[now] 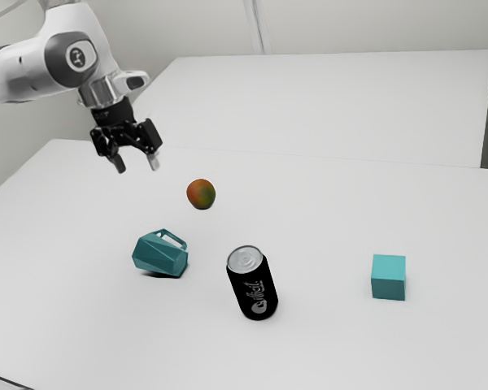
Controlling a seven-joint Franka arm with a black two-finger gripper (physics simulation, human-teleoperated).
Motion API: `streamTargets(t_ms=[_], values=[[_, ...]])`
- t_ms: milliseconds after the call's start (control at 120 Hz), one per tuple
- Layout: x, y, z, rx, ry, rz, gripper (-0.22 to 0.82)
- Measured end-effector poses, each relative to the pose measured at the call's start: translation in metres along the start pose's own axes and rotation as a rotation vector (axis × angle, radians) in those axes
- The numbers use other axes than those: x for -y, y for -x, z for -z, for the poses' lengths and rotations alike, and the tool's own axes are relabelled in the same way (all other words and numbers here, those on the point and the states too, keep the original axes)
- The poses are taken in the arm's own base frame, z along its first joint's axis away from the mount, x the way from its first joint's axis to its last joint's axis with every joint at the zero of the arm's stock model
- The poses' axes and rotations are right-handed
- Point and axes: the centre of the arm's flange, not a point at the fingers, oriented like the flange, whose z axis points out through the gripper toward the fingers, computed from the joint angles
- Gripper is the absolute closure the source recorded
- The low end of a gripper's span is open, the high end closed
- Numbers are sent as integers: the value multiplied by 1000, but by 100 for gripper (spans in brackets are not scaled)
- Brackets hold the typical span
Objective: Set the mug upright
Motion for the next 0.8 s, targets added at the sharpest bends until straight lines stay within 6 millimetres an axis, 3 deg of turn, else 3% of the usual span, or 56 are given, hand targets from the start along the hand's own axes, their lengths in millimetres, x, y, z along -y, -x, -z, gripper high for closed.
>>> streamTargets(t_ms=[425, 650, 800], values=[[98, 3, -90, -21, 196, -172, 0], [140, -1, -141, -22, 325, -219, 0], [153, 0, -167, -3, 388, -256, 0]])
